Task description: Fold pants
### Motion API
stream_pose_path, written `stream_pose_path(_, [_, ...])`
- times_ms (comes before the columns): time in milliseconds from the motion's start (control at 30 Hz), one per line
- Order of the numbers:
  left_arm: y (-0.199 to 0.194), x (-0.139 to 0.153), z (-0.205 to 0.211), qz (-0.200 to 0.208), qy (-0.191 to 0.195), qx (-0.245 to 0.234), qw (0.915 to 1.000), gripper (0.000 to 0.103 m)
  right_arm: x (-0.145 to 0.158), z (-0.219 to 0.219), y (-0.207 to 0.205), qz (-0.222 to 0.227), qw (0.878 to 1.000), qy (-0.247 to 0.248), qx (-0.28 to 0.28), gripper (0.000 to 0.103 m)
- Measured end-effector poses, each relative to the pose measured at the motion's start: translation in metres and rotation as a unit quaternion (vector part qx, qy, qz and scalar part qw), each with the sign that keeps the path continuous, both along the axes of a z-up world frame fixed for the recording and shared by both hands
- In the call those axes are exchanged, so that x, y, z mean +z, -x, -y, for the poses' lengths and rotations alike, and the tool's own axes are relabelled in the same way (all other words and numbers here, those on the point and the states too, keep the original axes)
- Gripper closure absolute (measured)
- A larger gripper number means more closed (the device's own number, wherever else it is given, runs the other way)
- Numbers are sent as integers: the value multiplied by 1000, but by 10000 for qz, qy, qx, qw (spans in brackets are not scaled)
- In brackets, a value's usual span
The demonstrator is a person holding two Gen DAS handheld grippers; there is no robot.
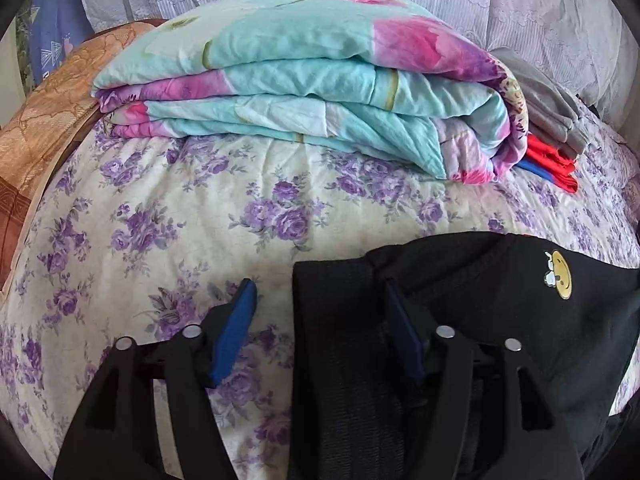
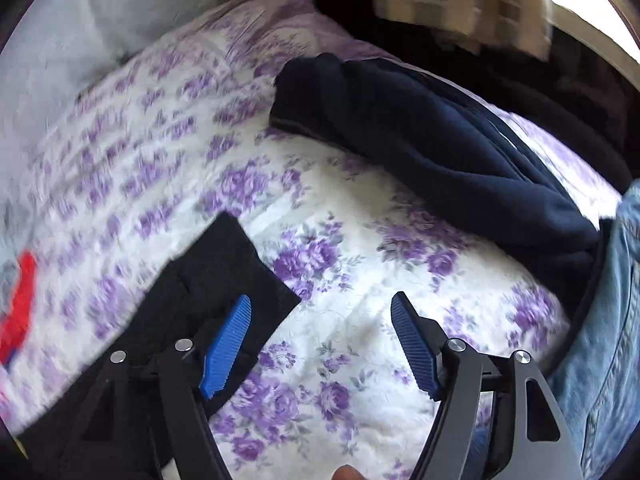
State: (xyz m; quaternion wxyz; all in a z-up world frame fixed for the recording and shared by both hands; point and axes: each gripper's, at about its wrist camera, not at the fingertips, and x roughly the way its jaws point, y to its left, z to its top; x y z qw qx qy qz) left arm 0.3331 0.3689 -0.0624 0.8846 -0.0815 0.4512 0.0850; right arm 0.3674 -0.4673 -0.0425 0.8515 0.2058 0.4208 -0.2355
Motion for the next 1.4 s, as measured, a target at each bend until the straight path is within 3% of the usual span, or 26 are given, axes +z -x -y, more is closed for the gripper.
stream_pose_path(100, [-2,-6,0,-8,28,16,10000,36,21,-11,-13,286,9983,-42,500,29])
stream_pose_path(167, [-2,-6,3,16,-11,21,10000,36,23,-18,-41,113,9952,35,968,23])
stream_pose_path(200, [-3,-6,5,24,-16,21,10000,36,19,-20,-54,-134,9934,76,1139,19])
stream_pose_path(300, [-4,-6,4,63,67,26,10000,36,-19,-23,-84,-1273,9809,100,1469,20])
stream_pose_path(333, [-3,-6,3,72,97,24,9999,35,-30,-23,-84,-1464,9775,-65,1516,34])
stream_pose_path(367, [0,-6,0,59,109,24,9999,35,-33,-27,-78,-1449,9766,-53,1585,41])
stream_pose_path(400, [1,-6,-1,56,117,23,9999,35,-28,-34,-72,-1405,9740,38,1779,72])
stream_pose_path(433, [3,-7,-3,55,119,22,9999,35,-21,-40,-65,-1345,9698,-31,2036,79])
stream_pose_path(500, [5,-7,-4,57,110,23,9999,35,-2,-46,-43,-1089,9707,61,2140,80])
stream_pose_path(567, [3,-7,-3,58,119,23,9999,35,13,-47,-17,-920,9706,432,2183,77])
stream_pose_path(600, [3,-7,-3,59,127,20,9999,35,12,-45,-12,-996,9697,644,2136,59])
stream_pose_path(633, [3,-7,-3,56,129,19,9999,35,6,-41,-7,-1292,9664,852,2051,28])
stream_pose_path(667, [2,-6,-2,57,125,20,9999,35,-8,-33,-3,-1890,9568,1087,1926,22])
stream_pose_path(700, [2,-6,-2,57,122,21,9999,34,-13,-29,5,-2181,9504,1271,1817,23])
stream_pose_path(767, [1,-6,-1,56,121,22,9999,34,-2,-28,7,-1956,9529,1541,1733,23])
stream_pose_path(833, [0,-6,-2,49,116,21,9999,34,14,-33,5,-1431,9618,1256,1968,23])
stream_pose_path(900, [0,-7,-1,46,99,19,9999,33,14,-48,-9,-1327,9565,919,2432,23])
stream_pose_path(1000, [0,-7,-1,44,103,19,9999,32,-9,-81,-41,-1756,9250,1277,3118,31])
stream_pose_path(1067, [1,-7,-1,42,109,19,9999,32,-36,-93,-52,-2197,9003,1490,3448,47])
stream_pose_path(1100, [0,-7,-2,41,116,15,9999,32,-42,-97,-54,-2209,8969,1420,3558,64])
stream_pose_path(1133, [1,-7,-2,40,120,15,9999,32,-40,-100,-54,-2160,8952,1344,3660,94])
stream_pose_path(1167, [0,-7,-2,37,121,13,9999,32,-38,-106,-53,-2181,8880,1254,3848,97])
stream_pose_path(1233, [0,-6,-2,64,71,33,9999,31,-32,-118,-53,-2219,8726,1741,3988,97])
stream_pose_path(1300, [-2,0,0,161,-46,76,9998,30,-16,-124,-58,-1955,8701,2281,3909,97])
stream_pose_path(1400, [-7,10,-1,393,31,66,9992,30,17,-118,-81,-1102,9003,2618,3297,96])
